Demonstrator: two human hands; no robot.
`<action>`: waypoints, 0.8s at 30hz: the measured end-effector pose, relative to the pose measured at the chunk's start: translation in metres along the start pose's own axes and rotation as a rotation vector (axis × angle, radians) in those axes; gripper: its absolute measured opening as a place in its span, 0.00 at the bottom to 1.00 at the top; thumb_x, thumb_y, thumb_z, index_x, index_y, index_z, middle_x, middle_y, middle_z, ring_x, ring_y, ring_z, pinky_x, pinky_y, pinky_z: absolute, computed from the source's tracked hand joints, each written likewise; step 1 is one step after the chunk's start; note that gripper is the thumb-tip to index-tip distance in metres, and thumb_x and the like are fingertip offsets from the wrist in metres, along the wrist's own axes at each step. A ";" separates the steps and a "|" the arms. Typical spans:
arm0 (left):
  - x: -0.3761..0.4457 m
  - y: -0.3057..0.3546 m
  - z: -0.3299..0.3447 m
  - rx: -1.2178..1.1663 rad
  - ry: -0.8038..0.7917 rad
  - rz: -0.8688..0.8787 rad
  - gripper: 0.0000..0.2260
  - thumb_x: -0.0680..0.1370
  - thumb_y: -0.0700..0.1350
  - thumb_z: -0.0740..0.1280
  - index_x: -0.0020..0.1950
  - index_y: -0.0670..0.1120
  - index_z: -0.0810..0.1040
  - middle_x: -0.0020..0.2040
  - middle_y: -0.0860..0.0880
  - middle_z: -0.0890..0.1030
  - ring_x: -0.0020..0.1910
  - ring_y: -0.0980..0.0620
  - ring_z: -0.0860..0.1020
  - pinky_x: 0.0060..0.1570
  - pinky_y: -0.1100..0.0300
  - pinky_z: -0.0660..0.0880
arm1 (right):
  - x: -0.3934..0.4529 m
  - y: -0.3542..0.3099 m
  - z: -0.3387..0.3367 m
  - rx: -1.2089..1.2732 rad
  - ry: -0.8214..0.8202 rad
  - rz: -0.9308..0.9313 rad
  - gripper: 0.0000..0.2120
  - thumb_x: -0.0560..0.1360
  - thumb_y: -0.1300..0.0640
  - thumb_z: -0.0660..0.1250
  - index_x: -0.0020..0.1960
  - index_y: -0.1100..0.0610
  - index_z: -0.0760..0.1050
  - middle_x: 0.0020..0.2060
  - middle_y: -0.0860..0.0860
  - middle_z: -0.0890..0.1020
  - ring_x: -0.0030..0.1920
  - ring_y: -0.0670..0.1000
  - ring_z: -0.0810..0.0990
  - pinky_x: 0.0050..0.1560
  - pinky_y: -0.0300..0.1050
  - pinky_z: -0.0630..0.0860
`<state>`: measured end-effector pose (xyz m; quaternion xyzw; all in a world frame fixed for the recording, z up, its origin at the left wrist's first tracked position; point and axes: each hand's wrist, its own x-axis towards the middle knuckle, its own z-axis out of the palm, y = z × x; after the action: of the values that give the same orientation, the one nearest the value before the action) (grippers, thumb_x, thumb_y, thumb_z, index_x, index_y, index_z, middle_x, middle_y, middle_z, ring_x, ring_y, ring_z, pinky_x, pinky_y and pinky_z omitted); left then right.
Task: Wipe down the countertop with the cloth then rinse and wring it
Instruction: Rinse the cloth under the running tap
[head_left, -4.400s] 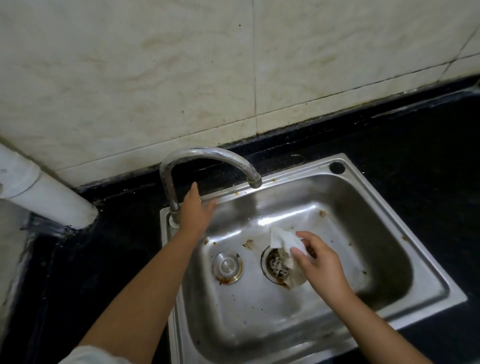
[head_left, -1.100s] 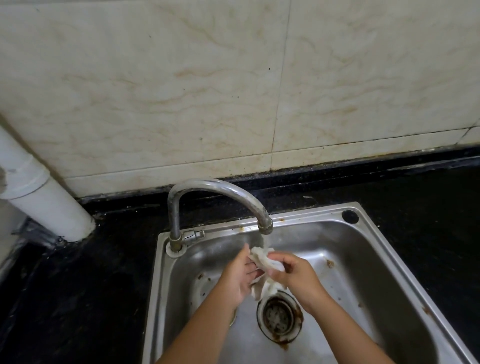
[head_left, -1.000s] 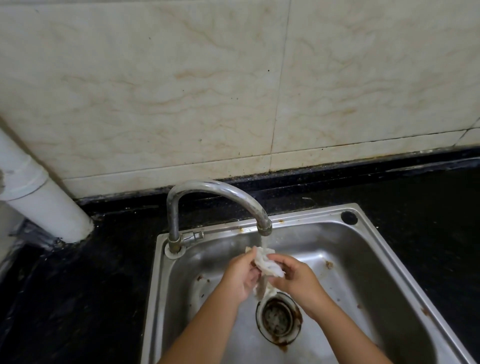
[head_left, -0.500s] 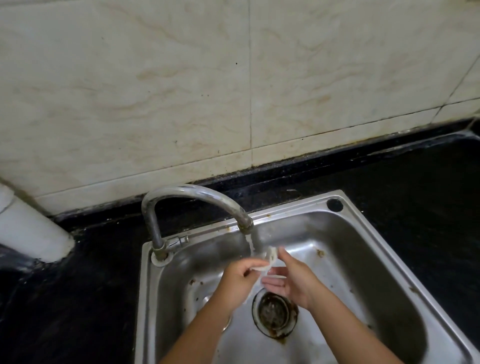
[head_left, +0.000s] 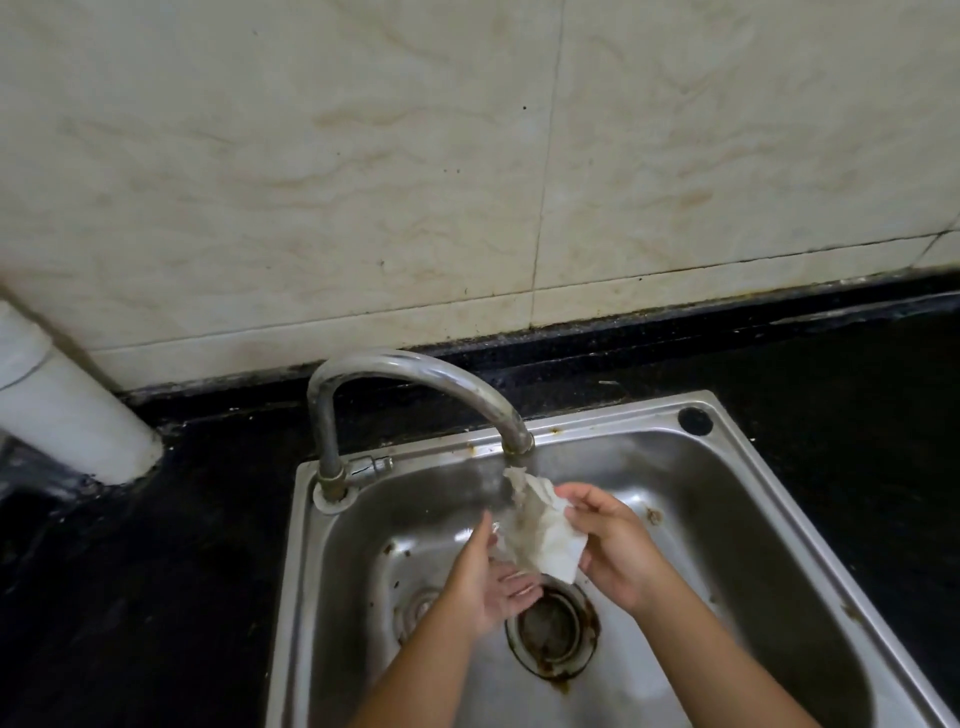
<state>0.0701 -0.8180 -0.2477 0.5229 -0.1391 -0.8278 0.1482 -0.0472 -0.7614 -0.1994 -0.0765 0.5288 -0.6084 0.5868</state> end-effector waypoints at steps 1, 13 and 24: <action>0.002 0.001 0.004 -0.052 -0.048 -0.021 0.18 0.78 0.55 0.58 0.56 0.42 0.75 0.49 0.39 0.81 0.43 0.43 0.80 0.38 0.54 0.76 | 0.000 -0.001 0.001 -0.003 -0.004 0.003 0.14 0.76 0.73 0.51 0.42 0.62 0.73 0.35 0.56 0.79 0.32 0.51 0.78 0.26 0.37 0.75; 0.009 0.037 0.021 -0.089 0.031 0.146 0.08 0.78 0.46 0.61 0.50 0.41 0.75 0.43 0.39 0.79 0.41 0.43 0.77 0.42 0.50 0.76 | 0.024 0.016 -0.008 -0.366 0.224 -0.194 0.08 0.75 0.62 0.64 0.48 0.48 0.72 0.46 0.50 0.75 0.42 0.50 0.76 0.37 0.38 0.75; -0.004 0.046 0.007 -0.174 -0.009 0.089 0.08 0.76 0.37 0.56 0.38 0.38 0.70 0.36 0.40 0.71 0.38 0.42 0.72 0.45 0.46 0.71 | 0.022 0.033 -0.020 -0.336 0.085 -0.106 0.06 0.73 0.67 0.66 0.40 0.60 0.79 0.39 0.50 0.78 0.37 0.49 0.75 0.30 0.33 0.72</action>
<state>0.0706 -0.8582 -0.2237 0.4977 -0.0904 -0.8316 0.2292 -0.0470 -0.7597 -0.2430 -0.1758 0.6426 -0.5442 0.5100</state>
